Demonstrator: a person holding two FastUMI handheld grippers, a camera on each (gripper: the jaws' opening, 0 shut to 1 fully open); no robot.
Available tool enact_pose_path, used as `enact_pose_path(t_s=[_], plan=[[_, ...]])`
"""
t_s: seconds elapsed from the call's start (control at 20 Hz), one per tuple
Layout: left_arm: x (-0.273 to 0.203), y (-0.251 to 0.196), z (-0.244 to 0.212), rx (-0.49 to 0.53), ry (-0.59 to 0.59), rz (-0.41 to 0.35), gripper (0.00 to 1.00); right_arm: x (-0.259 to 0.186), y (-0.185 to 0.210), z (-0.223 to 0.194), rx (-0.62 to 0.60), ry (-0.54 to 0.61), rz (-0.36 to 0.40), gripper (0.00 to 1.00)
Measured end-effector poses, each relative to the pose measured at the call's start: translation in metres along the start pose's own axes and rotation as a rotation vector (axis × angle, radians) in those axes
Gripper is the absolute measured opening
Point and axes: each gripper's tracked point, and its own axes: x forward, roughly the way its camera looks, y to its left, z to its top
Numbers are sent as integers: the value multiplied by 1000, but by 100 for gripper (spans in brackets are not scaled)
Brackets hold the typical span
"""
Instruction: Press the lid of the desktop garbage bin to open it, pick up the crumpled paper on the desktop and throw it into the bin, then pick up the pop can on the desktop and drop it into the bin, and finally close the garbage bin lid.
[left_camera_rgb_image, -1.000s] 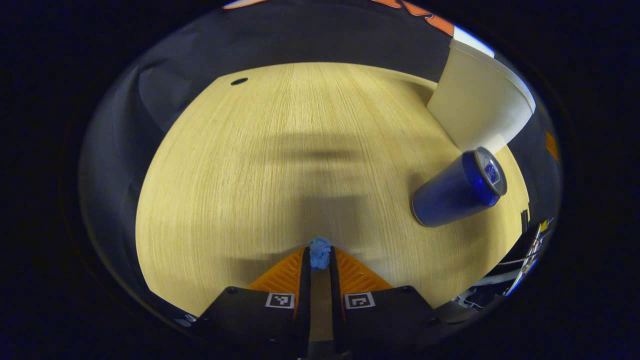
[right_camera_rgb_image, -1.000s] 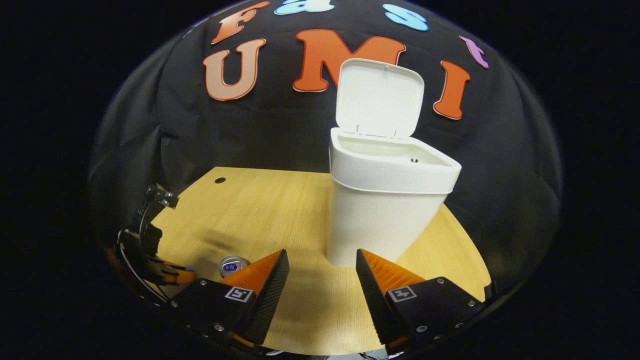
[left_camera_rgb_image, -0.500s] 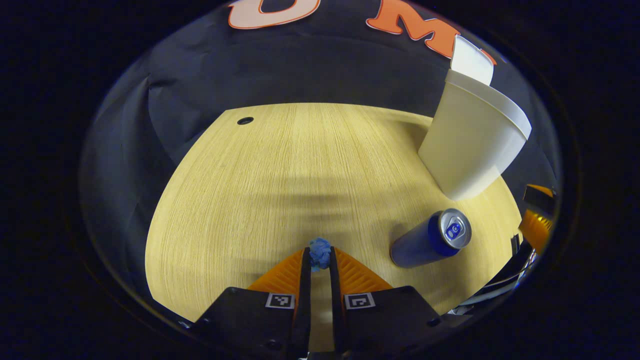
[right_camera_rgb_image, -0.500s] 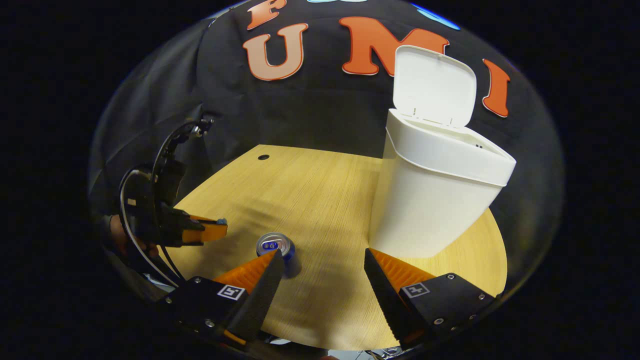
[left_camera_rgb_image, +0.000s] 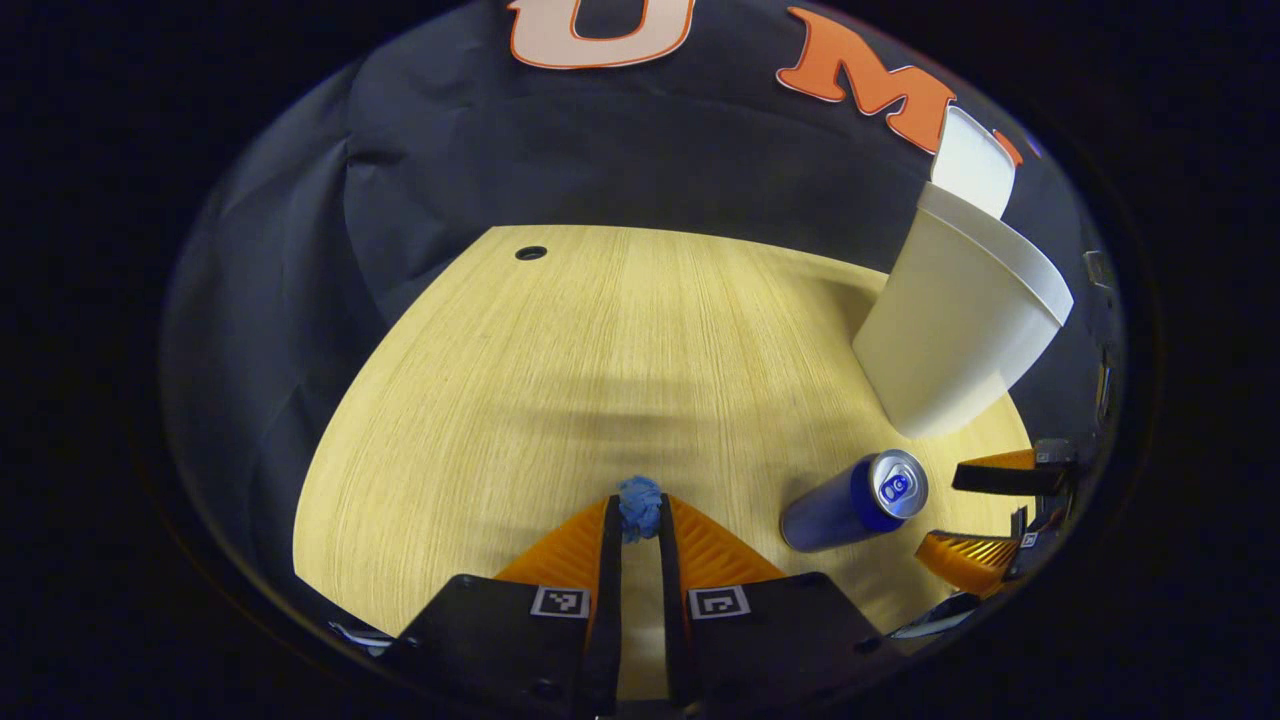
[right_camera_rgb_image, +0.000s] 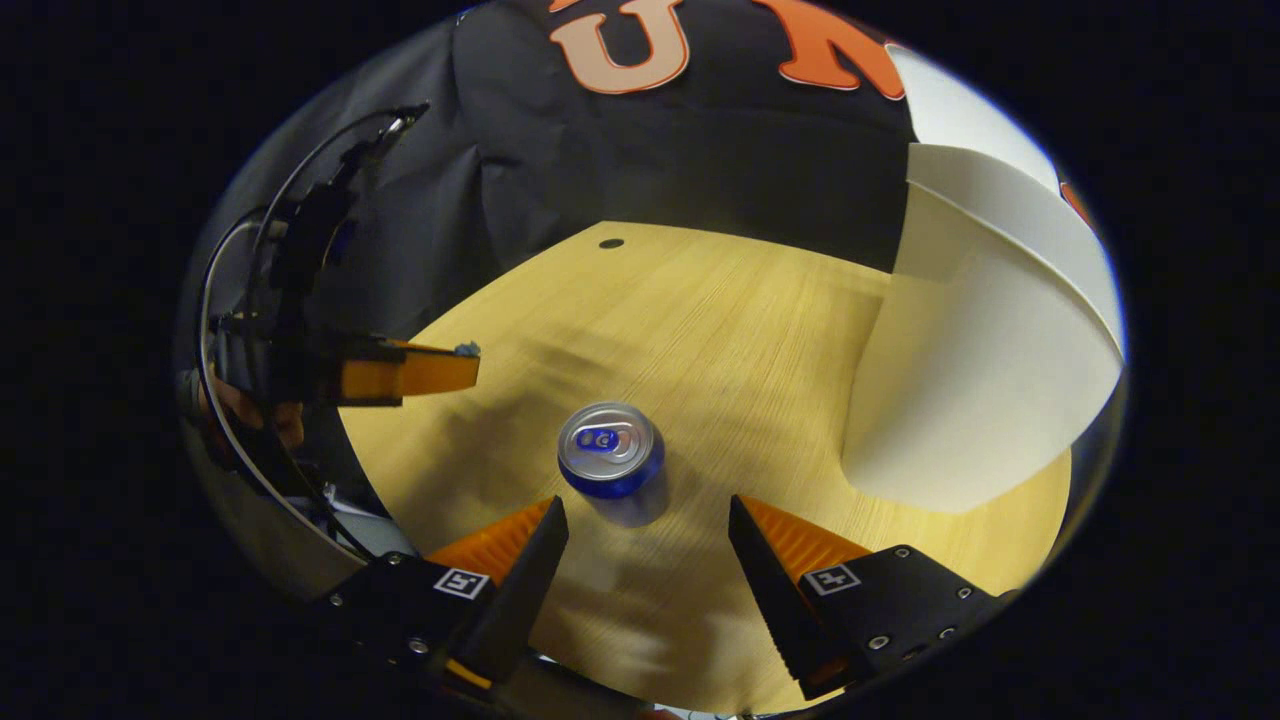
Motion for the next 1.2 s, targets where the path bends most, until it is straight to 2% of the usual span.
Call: enact_pose_path(t_s=[0.2, 0.55, 0.75, 0.85, 1.0, 1.2], plan=[[-5, 7, 5, -17, -13, 21, 22, 24, 3, -10, -62, 46, 25, 98], [-10, 16, 7, -21, -28, 47, 22, 59, 11, -10, -55, 64, 88, 97], [-12, 21, 9, -20, -38, 53, 22, 69, 13, -4, -50, 46, 90, 92], [-14, 20, 10, -16, -44, 51, 22, 69, 14, -5, -46, 46, 92, 82], [-6, 24, 13, -6, -54, 42, 22, 65, 11, -2, -44, 20, 79, 80], [13, 19, 20, 15, -77, 5, 22, 59, 13, -3, -34, -9, 24, 80]])
